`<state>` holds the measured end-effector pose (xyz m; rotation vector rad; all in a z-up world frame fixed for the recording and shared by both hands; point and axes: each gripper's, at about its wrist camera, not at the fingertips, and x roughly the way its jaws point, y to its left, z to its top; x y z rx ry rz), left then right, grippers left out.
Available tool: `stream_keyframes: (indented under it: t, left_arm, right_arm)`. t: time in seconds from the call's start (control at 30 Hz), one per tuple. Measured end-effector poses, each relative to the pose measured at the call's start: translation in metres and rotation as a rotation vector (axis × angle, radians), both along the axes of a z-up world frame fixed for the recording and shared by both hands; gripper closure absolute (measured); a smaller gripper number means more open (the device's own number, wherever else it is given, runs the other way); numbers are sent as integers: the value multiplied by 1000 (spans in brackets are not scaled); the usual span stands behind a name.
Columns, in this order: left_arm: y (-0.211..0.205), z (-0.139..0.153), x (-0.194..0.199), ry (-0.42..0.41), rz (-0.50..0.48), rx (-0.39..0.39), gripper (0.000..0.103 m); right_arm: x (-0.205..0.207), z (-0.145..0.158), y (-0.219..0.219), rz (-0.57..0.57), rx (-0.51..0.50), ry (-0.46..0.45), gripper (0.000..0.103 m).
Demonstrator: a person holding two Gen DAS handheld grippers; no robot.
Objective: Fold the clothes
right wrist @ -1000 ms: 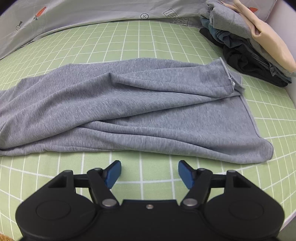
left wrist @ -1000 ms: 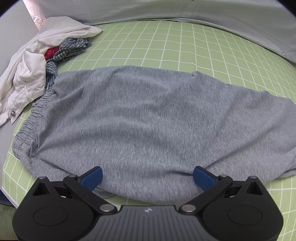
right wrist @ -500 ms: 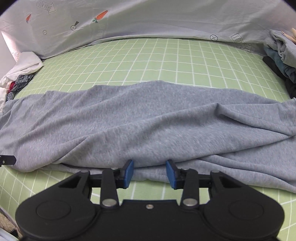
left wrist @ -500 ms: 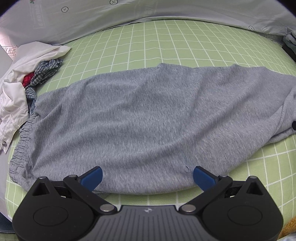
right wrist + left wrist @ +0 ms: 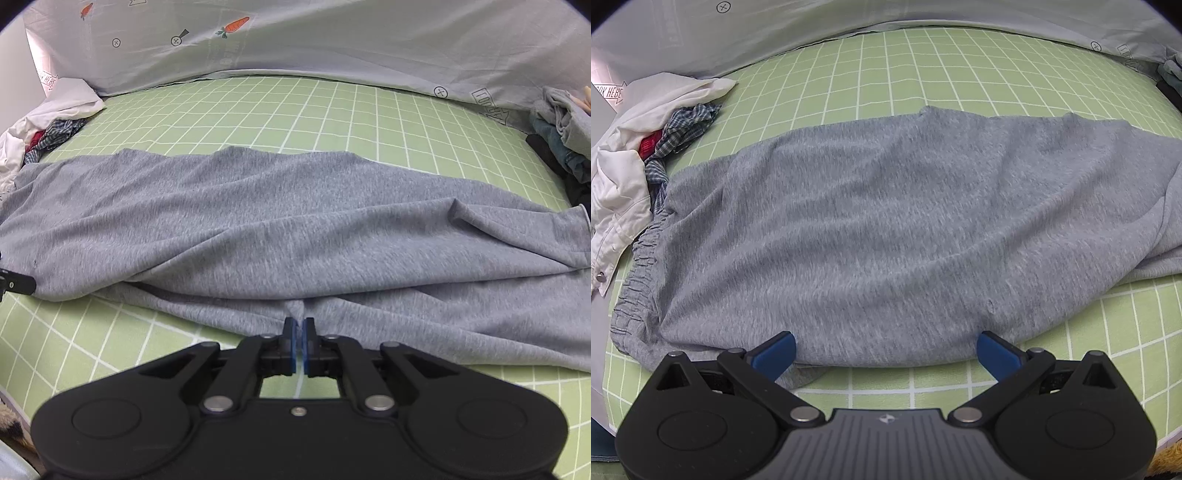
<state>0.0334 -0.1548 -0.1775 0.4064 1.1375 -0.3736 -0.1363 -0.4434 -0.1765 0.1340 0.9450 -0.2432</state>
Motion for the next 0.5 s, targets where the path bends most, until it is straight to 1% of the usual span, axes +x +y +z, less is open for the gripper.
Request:
stream_keyframes:
  t: [0.07, 0.27, 0.3, 0.4, 0.43, 0.47, 0.5]
  left_arm:
    - [1, -1, -1, 4, 0, -2, 0]
    - [4, -3, -3, 11, 16, -11, 0]
    - [5, -2, -3, 9, 20, -15, 0]
    - [4, -1, -4, 4, 34, -24, 0]
    - [4, 0, -4, 0, 36, -28, 0]
    - [3, 2, -5, -7, 39, -35, 0]
    - [1, 3, -4, -13, 42, -42, 0]
  right_arm:
    - [-7, 4, 6, 5, -1, 2, 100]
    - [-17, -1, 6, 4, 40, 45, 100]
    - [-17, -3, 6, 20, 46, 72, 100]
    - [-22, -4, 7, 22, 33, 80, 95]
    - [-25, -1, 5, 14, 33, 64, 89]
    - [-29, 2, 3, 5, 33, 47, 77]
    - [-31, 5, -1, -17, 21, 29, 72]
